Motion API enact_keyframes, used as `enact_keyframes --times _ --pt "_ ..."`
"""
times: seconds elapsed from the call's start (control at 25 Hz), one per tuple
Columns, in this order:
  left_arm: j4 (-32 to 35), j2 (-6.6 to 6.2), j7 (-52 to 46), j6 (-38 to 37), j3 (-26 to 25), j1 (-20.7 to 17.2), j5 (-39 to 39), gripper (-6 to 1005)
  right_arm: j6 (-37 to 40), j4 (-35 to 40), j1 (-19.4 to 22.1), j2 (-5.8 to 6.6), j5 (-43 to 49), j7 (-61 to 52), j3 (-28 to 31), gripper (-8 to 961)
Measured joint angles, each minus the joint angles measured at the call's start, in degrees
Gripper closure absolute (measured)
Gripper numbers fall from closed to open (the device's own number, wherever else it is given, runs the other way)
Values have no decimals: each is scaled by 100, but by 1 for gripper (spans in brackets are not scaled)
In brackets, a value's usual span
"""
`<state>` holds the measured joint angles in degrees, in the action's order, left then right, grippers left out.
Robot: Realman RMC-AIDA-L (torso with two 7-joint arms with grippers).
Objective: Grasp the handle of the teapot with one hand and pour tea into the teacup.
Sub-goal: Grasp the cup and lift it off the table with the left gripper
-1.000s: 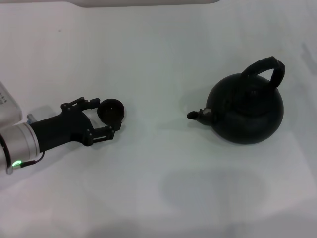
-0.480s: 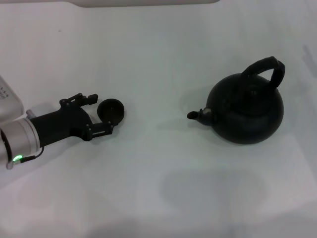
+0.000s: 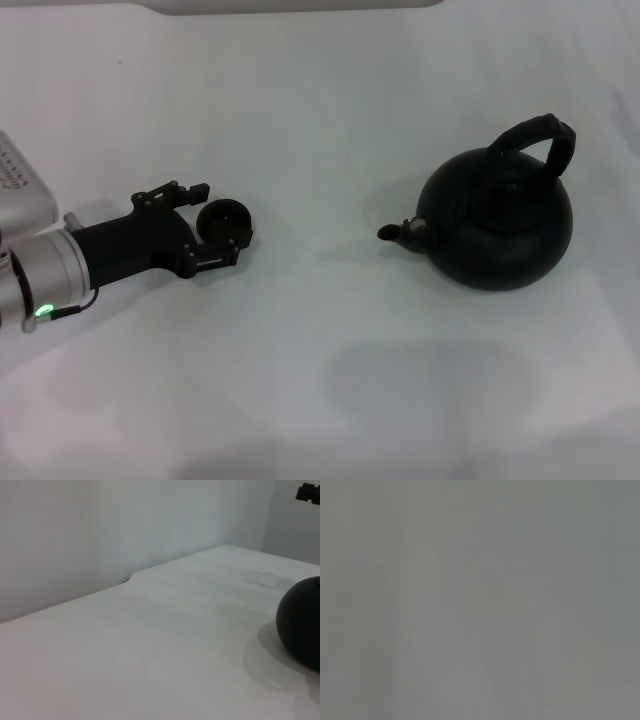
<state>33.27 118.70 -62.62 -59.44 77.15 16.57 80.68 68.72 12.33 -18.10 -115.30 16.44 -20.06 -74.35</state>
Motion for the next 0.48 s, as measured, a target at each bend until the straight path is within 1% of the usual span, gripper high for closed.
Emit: enact_keyframes --times 0.48 --pt "-72 -10 -129 43 -11 0 32 127 123 -20 22 0 12 -41 0 140"
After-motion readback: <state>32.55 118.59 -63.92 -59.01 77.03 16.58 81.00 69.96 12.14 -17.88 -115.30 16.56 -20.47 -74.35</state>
